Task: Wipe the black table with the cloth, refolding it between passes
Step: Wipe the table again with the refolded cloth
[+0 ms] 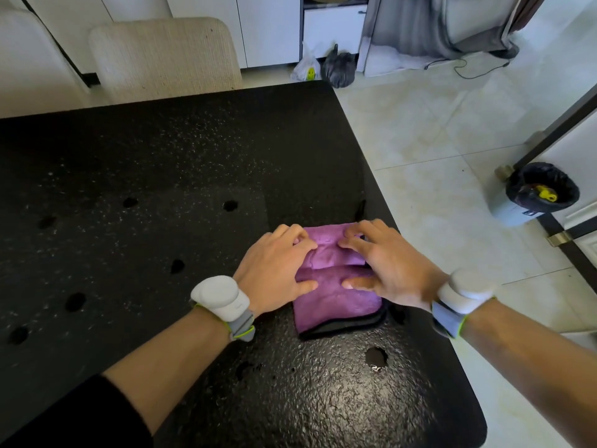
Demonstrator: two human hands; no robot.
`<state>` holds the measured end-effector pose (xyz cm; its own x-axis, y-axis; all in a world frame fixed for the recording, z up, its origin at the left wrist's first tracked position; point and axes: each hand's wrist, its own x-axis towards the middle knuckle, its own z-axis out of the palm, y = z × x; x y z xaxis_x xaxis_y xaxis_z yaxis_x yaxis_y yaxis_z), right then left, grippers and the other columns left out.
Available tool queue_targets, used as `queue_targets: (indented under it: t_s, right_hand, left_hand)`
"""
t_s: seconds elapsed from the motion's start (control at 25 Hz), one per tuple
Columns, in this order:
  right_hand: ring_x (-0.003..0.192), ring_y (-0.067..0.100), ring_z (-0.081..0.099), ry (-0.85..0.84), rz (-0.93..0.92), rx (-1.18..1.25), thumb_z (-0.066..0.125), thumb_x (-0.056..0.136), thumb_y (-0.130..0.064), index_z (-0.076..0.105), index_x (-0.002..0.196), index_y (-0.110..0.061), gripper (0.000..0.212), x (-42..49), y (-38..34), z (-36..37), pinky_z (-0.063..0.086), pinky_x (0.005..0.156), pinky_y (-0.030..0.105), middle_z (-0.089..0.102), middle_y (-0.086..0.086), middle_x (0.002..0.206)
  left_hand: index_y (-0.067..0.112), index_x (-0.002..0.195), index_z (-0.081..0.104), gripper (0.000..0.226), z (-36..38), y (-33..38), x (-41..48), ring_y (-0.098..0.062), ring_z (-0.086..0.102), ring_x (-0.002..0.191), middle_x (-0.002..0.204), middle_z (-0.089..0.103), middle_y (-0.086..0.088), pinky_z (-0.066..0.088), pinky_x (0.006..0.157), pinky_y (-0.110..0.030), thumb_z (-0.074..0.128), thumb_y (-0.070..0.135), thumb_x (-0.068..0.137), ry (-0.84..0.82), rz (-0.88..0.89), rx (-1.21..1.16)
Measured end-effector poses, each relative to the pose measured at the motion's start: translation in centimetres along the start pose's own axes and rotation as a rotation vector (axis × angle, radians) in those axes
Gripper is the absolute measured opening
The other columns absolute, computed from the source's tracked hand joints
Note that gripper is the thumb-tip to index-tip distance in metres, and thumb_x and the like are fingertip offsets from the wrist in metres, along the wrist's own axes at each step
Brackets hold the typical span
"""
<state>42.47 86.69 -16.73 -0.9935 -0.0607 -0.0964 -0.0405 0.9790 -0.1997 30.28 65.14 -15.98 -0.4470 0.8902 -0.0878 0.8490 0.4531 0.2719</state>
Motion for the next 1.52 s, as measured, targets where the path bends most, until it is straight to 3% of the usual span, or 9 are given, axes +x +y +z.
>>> queue_targets:
  t_s: [0.12,0.36,0.6,0.8,0.92,1.0,1.12,1.32,1.52]
  right_hand:
    - [0.116,0.027,0.044,-0.061,-0.009,-0.097,0.071,0.084,-0.053,0.049,0.137,-0.014,0.07,1.0,-0.1,0.1,0.047,0.093,0.042,0.043,0.006,0.132]
    - [0.092,0.033,0.055,-0.045,-0.11,-0.259,0.061,0.083,-0.033,0.054,0.102,-0.01,0.031,3.3,-0.8,-1.4,0.047,0.079,0.043,0.054,0.01,0.103]
    - [0.09,0.036,0.054,0.232,-0.004,-0.242,0.074,0.07,-0.021,0.052,0.11,-0.009,0.048,5.3,-0.6,-5.9,0.05,0.073,0.047,0.057,0.012,0.102]
    - [0.106,0.029,0.051,0.057,-0.165,-0.191,0.057,0.092,-0.053,0.051,0.111,-0.02,0.039,1.4,-1.1,-0.6,0.047,0.083,0.043,0.052,0.005,0.119]
    - [0.12,0.027,0.045,0.042,-0.149,-0.15,0.043,0.098,-0.06,0.05,0.117,-0.024,0.042,0.8,-0.3,0.2,0.043,0.096,0.041,0.045,0.003,0.132]
    - [0.139,0.031,0.035,0.049,-0.138,-0.154,0.041,0.098,-0.063,0.045,0.136,-0.018,0.059,1.4,-0.2,0.8,0.036,0.113,0.045,0.037,0.01,0.149]
    - [0.155,0.029,0.009,-0.015,-0.143,-0.176,0.023,0.101,-0.069,0.013,0.16,-0.009,0.084,2.2,0.0,2.5,0.015,0.125,0.046,0.013,0.014,0.167]
    - [0.136,0.036,0.042,0.072,-0.206,-0.217,0.031,0.105,-0.054,0.03,0.153,0.002,0.073,4.1,1.5,3.7,0.03,0.119,0.047,0.044,0.021,0.147]
    - [0.132,0.038,0.043,0.164,-0.173,-0.216,0.039,0.102,-0.047,0.03,0.153,0.001,0.07,9.3,4.8,3.1,0.035,0.115,0.046,0.044,0.021,0.144]
  left_hand:
    - [0.026,0.133,0.051,0.055,0.4,-0.2,1.3,-0.013,0.045,0.116,0.127,0.046,0.007,0.049,0.09,-0.032,0.069,0.048,0.086,-0.006,-0.009,0.022]
    - [0.019,0.112,0.054,0.026,-1.4,-0.4,3.1,-0.02,0.051,0.1,0.106,0.053,0.001,0.052,0.077,-0.039,0.056,0.032,0.089,-0.006,0.048,0.11]
    - [0.017,0.106,0.057,0.031,-6.1,-1.3,3.4,-0.019,0.051,0.091,0.106,0.053,-0.002,0.048,0.071,-0.033,0.066,0.021,0.077,0.346,0.052,0.18]
    - [0.023,0.105,0.06,0.03,-0.6,-1.0,-1.5,-0.016,0.054,0.106,0.117,0.055,0.004,0.047,0.086,-0.031,0.062,0.046,0.086,0.083,0.138,0.11]
    - [0.024,0.116,0.058,0.04,0.3,-1.3,-1.7,-0.012,0.049,0.119,0.126,0.052,0.006,0.043,0.099,-0.028,0.051,0.056,0.093,0.081,0.097,0.093]
    - [0.015,0.138,0.048,0.064,0.3,-1.3,-0.9,-0.019,0.039,0.138,0.147,0.042,-0.003,0.035,0.115,-0.033,0.049,0.06,0.092,0.095,0.06,0.149]
    - [0.003,0.157,0.019,0.085,1.6,-0.8,0.3,-0.025,0.016,0.153,0.165,0.017,-0.015,0.015,0.126,-0.037,0.036,0.061,0.098,0.015,0.096,0.248]
    - [-0.001,0.155,0.023,0.075,3.5,-2.3,2.2,-0.03,0.031,0.147,0.159,0.03,-0.02,0.021,0.125,-0.04,0.034,0.052,0.103,0.026,0.135,0.304]
    - [-0.001,0.154,0.026,0.073,2.8,-5.1,7.8,-0.034,0.038,0.14,0.152,0.039,-0.02,0.03,0.12,-0.045,0.032,0.05,0.102,0.075,0.071,0.306]
